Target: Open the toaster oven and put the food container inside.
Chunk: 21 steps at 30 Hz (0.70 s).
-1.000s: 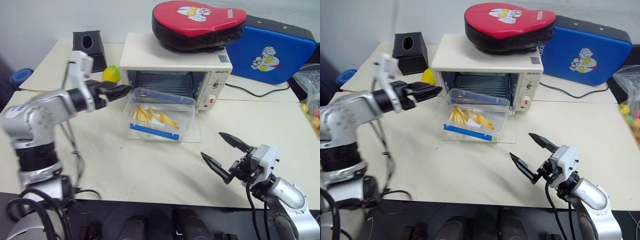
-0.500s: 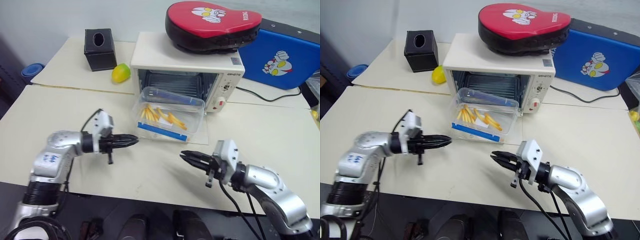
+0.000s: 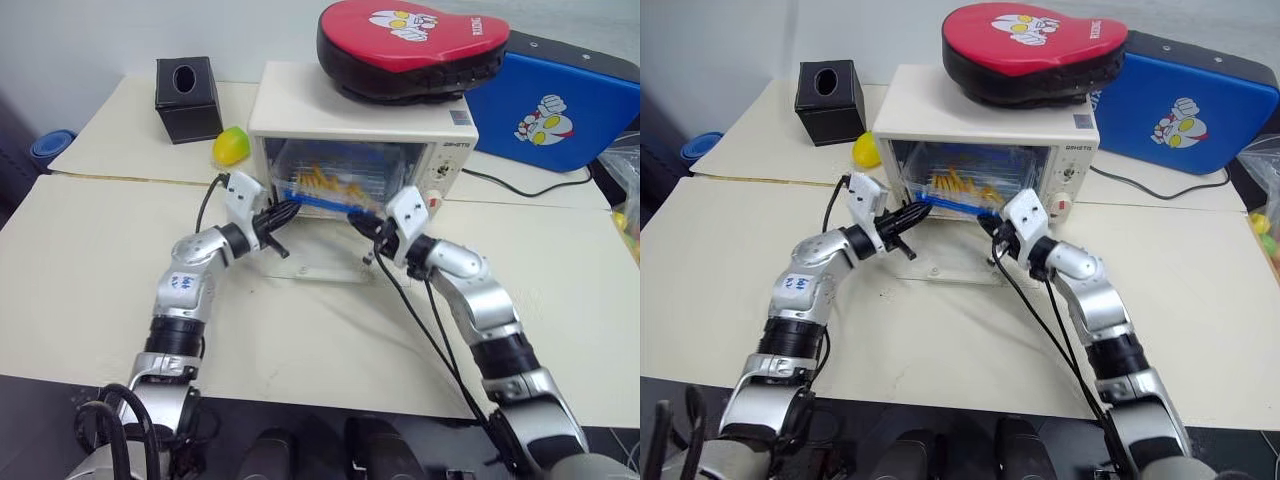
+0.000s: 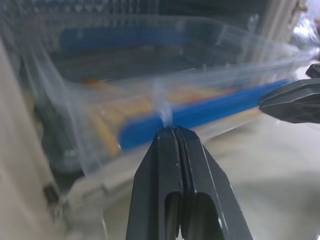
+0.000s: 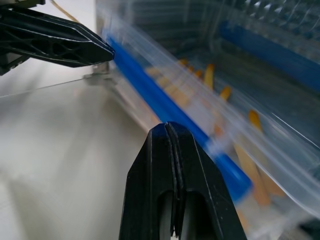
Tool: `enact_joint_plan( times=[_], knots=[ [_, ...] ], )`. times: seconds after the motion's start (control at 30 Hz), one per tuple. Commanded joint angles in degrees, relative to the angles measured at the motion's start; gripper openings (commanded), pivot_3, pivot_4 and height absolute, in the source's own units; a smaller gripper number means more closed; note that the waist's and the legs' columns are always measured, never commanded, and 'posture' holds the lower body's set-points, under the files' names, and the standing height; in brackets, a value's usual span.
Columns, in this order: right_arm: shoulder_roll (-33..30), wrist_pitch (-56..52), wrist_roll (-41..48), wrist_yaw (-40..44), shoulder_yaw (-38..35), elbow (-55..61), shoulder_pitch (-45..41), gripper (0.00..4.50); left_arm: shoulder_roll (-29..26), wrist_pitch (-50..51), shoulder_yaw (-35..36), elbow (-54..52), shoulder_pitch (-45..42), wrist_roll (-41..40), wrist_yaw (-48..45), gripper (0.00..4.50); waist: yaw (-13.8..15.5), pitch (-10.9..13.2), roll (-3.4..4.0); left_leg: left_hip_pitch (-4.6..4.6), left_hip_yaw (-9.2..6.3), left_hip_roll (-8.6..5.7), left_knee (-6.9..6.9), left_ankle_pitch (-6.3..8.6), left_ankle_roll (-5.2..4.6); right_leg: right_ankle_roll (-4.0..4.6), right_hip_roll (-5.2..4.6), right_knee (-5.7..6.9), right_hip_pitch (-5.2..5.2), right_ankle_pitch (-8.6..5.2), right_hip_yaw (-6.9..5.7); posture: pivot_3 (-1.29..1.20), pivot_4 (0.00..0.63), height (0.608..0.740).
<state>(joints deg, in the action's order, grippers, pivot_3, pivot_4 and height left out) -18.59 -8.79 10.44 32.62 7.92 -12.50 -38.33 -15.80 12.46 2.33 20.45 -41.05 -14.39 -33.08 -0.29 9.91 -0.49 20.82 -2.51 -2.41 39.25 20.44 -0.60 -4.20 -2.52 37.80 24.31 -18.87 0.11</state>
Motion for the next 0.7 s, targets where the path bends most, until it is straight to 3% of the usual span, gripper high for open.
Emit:
enact_joint_plan(
  times=[0.03, 0.17, 0.3, 0.37, 0.5, 0.6, 0.7],
  knots=[
    [2.2, 3.6, -2.0, -3.8, -2.2, -3.7, -3.3, 0.02, 1.5, -4.5, 1.5, 3.3, -2.5, 1.3, 3.6, 0.02, -0.2, 0.0, 0.0, 0.3, -0.01, 0.0, 0.13, -0.01, 0.02, 0.0, 0.0, 0.08, 0.26, 0.0, -0.01, 0.0, 0.15, 0.74],
    [4.7, 4.4, -3.3, -6.0, -2.4, -7.1, -4.9, 0.02, 2.4, -7.9, 2.1, 7.3, -3.6, 2.5, 6.4, 0.02, -1.2, 0.0, 0.0, 0.48, -0.02, 0.01, 0.4, -0.03, 0.05, 0.0, -0.01, 0.19, 0.39, 0.0, -0.11, 0.0, 0.15, 0.74],
    [3.7, 0.0, 1.2, -0.3, -2.5, 1.2, -0.7, 0.0, -1.5, -4.3, 2.7, 2.1, -0.5, -0.7, 0.7, 0.19, -1.5, 0.0, 0.01, 0.49, -0.04, 0.02, 0.36, -0.03, 0.06, 0.0, -0.01, 0.2, 0.39, 0.0, -0.11, 0.0, 0.15, 0.74],
    [0.7, -3.7, 4.7, 3.2, -4.1, 9.0, 3.2, 0.0, -6.4, -0.9, 3.4, -3.5, 2.9, -3.9, -6.1, 0.56, -1.9, 0.0, 0.02, 0.49, -0.03, 0.04, 0.32, -0.04, 0.07, 0.0, 0.0, 0.2, 0.43, 0.0, -0.09, 0.0, 0.15, 0.74],
    [-9.6, -5.2, 11.9, 14.0, -10.1, 18.6, 12.6, 0.0, -18.5, 1.2, 8.7, -14.0, 10.6, -15.5, -26.3, 1.7, -1.8, 0.0, 0.04, 0.5, -0.05, 0.05, 0.03, -0.04, 0.07, 0.0, 0.0, 0.12, 0.47, 0.0, -0.07, 0.0, 0.15, 0.74],
    [-17.2, -1.9, 13.7, 23.3, -13.2, 15.6, 18.6, 0.0, -27.5, 0.3, 10.4, -14.9, 14.4, -18.1, -39.2, 2.59, -1.2, 0.0, 0.04, 0.44, -0.09, 0.05, 0.04, -0.03, 0.06, 0.01, -0.01, -0.09, 0.25, 0.0, -0.11, 0.0, 0.15, 0.74],
    [-22.7, 6.0, 11.0, 32.9, -13.2, 4.7, 22.4, 0.0, -35.3, 3.0, 11.8, -11.4, 16.4, -20.6, -50.6, 3.52, -0.6, 0.0, 0.05, 0.23, -0.08, 0.01, 0.05, -0.04, 0.01, 0.01, -0.07, -0.29, 0.03, 0.0, -0.08, 0.0, 0.15, 0.74]
  ],
)
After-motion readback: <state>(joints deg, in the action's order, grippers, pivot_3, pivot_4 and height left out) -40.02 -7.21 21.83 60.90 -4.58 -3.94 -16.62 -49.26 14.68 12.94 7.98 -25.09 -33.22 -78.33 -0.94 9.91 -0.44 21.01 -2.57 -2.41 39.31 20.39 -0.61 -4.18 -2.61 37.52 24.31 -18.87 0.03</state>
